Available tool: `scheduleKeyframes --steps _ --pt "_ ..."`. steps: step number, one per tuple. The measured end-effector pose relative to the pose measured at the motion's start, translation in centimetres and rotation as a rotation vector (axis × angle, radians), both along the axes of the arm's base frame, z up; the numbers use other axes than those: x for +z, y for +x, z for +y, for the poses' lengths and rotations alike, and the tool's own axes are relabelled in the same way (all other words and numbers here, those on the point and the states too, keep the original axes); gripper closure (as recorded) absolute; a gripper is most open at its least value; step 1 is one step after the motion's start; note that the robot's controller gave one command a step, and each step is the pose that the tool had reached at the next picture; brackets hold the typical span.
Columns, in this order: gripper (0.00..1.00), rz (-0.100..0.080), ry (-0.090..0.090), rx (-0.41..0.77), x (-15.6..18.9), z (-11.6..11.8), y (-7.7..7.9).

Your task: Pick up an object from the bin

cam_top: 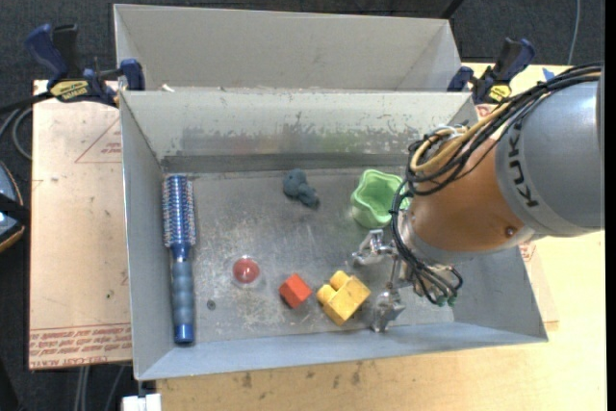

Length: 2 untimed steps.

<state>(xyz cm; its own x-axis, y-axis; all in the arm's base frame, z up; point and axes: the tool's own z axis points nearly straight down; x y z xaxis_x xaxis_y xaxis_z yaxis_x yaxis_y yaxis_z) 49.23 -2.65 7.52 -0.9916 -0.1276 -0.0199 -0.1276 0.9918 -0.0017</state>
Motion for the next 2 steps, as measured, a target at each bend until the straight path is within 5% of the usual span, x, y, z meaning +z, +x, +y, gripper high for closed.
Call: scheduleKeyframes --steps 1,2 --pt "0.00 -0.011 -0.006 0.229 0.19 6.97 -0.11" --pt "1.00 -0.004 -0.004 0.229 0.14 7.06 -0.31"
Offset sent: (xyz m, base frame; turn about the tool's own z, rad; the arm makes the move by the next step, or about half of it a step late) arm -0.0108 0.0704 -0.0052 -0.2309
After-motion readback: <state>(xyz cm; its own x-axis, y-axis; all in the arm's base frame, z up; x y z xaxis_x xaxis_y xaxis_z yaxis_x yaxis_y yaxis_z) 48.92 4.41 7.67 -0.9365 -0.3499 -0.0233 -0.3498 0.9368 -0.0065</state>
